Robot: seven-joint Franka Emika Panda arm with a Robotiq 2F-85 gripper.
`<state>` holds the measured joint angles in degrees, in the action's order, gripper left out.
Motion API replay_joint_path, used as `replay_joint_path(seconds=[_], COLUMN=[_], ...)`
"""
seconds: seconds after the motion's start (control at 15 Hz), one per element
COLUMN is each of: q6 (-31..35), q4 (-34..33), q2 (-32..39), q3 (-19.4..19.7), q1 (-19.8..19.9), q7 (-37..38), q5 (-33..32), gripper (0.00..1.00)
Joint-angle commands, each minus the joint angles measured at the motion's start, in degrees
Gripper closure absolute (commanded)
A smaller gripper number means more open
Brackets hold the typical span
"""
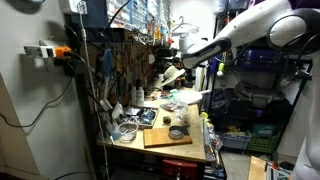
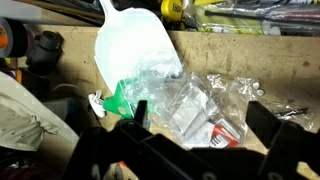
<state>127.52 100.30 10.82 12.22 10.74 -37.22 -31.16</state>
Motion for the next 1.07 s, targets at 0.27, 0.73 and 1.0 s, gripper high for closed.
replay_joint_path(seconds=[0.27,0.73,1.0], q6=[0.4,8.9,8.4], q4=[-15.2,-23.3,-28.4], q2=[17.2,26.8,31.4], q3=[-1.5,-5.3,-7.5], q1=[5.8,13.1,14.7], q7=[-21.8,-42.9,-52.3], q5=[4.2,13.8,17.8], gripper=[0.0,0.0,0.0])
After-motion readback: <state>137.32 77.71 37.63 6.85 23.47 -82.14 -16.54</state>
